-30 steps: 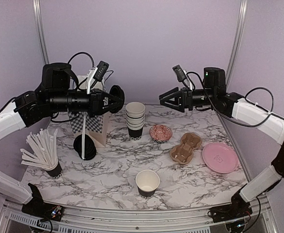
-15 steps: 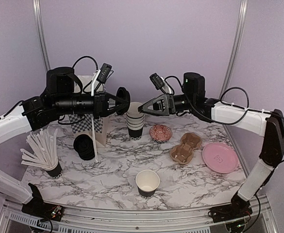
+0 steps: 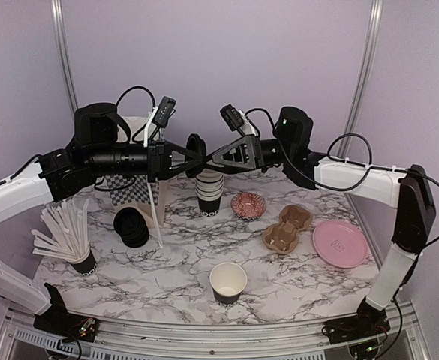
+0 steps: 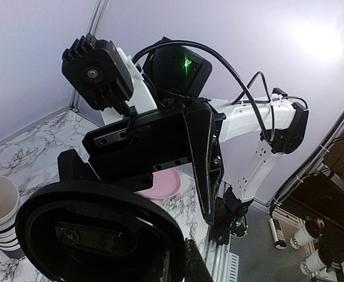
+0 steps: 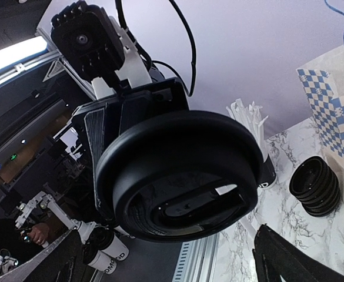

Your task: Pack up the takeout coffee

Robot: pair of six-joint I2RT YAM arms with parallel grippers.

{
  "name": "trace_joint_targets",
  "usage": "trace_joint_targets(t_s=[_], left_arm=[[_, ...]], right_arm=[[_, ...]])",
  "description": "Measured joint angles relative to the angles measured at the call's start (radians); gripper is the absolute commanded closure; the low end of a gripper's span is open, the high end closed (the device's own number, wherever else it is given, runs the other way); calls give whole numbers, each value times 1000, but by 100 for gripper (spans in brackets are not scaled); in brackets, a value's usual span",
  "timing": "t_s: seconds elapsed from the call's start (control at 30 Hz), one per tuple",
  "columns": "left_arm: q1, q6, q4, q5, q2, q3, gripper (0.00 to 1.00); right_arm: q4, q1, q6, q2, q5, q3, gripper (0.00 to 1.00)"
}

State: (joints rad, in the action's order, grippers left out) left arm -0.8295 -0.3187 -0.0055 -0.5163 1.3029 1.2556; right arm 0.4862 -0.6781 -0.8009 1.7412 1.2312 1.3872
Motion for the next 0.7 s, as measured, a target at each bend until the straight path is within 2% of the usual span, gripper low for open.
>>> trace_joint_targets(t_s=[0.43,0.7], left_arm=[[-3,-15,2,-22,1,0,91],[-4,-14,5,-29,27,0,90]], right_arm=[[55,-5,-62,35,2,13,1],[82,-5,-84,40,5,25,13]])
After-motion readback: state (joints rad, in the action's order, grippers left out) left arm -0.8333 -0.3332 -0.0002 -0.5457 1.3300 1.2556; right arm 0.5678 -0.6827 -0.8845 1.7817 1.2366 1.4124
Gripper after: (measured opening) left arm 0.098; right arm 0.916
